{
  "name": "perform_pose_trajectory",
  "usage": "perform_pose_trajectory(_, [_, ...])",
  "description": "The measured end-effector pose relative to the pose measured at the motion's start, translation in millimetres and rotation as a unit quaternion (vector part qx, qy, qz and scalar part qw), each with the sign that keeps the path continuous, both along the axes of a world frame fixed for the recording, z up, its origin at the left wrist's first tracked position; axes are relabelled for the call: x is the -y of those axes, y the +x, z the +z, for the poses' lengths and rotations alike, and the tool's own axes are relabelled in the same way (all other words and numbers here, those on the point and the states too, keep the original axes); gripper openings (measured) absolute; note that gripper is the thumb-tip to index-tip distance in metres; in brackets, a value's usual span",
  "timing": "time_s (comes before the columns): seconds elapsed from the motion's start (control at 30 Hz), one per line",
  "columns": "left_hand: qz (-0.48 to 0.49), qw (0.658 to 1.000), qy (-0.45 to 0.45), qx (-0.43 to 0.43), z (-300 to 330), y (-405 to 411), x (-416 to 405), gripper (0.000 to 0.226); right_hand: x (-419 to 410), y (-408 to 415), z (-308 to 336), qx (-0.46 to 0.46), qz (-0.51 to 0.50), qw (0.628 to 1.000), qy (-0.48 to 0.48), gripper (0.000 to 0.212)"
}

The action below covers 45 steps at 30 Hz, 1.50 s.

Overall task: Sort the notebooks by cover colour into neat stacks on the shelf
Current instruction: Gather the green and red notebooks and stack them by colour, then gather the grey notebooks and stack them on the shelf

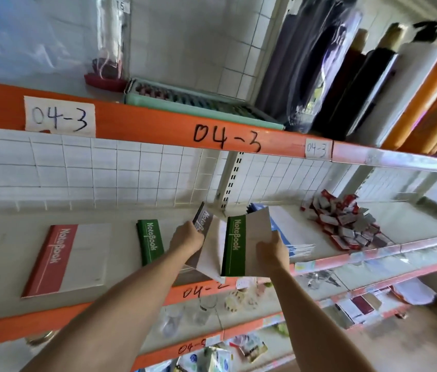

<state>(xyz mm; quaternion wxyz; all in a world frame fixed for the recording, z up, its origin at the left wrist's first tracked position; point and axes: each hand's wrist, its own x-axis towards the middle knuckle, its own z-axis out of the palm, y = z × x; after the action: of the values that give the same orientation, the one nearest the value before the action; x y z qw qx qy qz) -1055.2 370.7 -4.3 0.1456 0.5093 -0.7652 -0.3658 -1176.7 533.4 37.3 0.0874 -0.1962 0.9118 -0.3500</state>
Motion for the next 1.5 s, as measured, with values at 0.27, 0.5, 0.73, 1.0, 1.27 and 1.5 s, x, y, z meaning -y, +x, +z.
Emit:
perform_pose_trajectory(0.27, [0.033, 0.994, -0.005, 0.101, -14, -46, -21, 0.032, -2, -47, 1, 0.003, 0.038, 0.999, -0.006, 0.039])
perform_pose_trajectory(0.5, [-0.038, 0.955, -0.103, 0.275, -11, -61, -40, 0.027, 1, -76, 6, -0.007, 0.112, 0.994, -0.001, 0.041])
perform_pose_trajectory(0.73, [-0.006, 0.966, -0.136, 0.221, -15, -48, -37, 0.028, 19, -72, 3, 0.009, 0.186, 0.982, -0.002, 0.031])
perform_pose_trajectory(1.0, [0.051, 0.970, -0.168, 0.167, -10, 41, 1, 0.044, 75, -3, -17, 0.093, 0.260, 0.960, -0.041, 0.031])
perform_pose_trajectory(1.27, [0.031, 0.967, -0.192, 0.166, -15, 113, 32, 0.047, 127, 67, -46, 0.054, 0.301, 0.952, -0.012, 0.040])
perform_pose_trajectory(1.5, [0.012, 0.967, -0.181, 0.181, -24, 134, 58, 0.046, 144, 92, -57, -0.052, 0.296, 0.926, 0.228, 0.044])
